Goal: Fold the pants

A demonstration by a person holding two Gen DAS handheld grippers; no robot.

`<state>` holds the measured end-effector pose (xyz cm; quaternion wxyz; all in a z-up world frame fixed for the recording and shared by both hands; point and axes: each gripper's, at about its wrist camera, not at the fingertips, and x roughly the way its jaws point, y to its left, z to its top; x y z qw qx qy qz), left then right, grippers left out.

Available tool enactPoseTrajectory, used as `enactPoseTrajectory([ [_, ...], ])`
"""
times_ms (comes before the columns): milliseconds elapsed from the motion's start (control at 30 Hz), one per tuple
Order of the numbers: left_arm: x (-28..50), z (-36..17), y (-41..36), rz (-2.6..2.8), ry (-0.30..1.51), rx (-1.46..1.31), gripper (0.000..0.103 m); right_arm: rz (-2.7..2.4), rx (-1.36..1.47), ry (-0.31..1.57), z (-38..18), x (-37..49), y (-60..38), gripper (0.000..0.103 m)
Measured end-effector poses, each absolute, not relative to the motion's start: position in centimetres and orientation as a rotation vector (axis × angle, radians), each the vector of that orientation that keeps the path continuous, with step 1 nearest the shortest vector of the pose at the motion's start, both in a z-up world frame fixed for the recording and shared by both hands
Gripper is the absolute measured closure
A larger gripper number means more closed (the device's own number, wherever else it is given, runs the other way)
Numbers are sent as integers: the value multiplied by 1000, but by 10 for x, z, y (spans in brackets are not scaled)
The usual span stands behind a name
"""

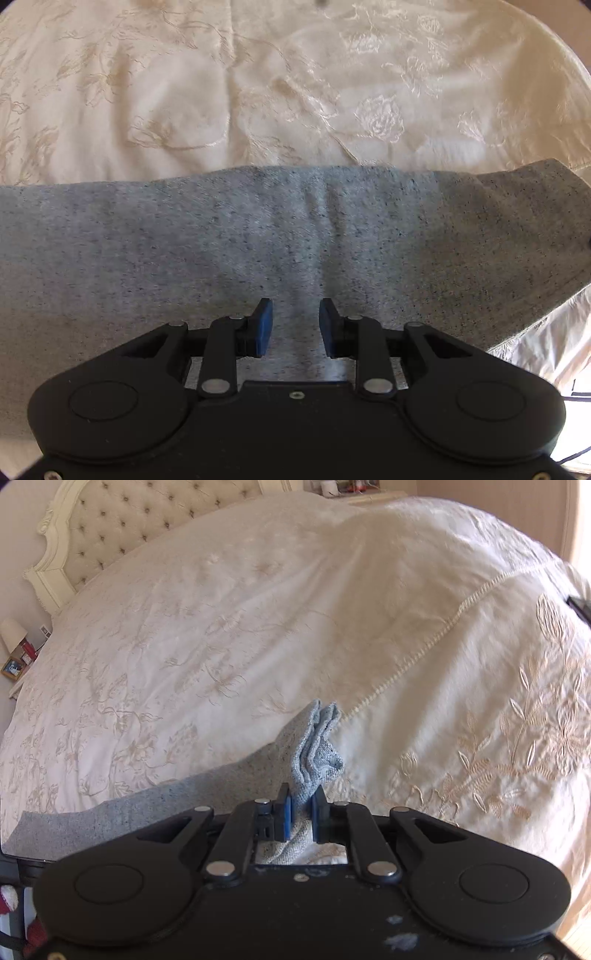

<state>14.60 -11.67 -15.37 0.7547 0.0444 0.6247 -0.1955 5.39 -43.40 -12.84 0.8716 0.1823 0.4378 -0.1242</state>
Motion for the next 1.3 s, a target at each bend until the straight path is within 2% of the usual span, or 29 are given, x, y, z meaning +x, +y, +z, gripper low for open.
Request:
enactPoseTrajectory([
  [233,165,-139,-20,-373,1366,3,67,-68,162,768,-51,71,-314,92],
  [367,174,-137,36,-329,1365,-7,67,109,72,742,-40,83,-214,91],
  [467,179,-136,77,-295,1362,-20,67,238,28,791,-68,90,-140,91],
  [700,182,-137,143,-259,1362,-6,68,393,-156,965,-171,85,-8,91],
  [800,180,-136,157,-265,1359,-15,67,348,-153,1007,-187,86,3,91],
  [967,178,-136,167,-288,1351,-23,67,241,-87,931,-164,85,-7,91],
  [1033,179,-137,166,-298,1348,-26,67,182,-115,861,-157,80,-6,85],
  [1100,181,-137,163,-312,1346,-28,67,217,-110,881,-164,82,-5,69],
  [1167,183,-137,157,-332,1346,-26,67,305,-106,986,-172,87,2,71],
  [1300,186,-132,142,-369,1331,-46,67,379,-69,992,-166,80,-1,71],
])
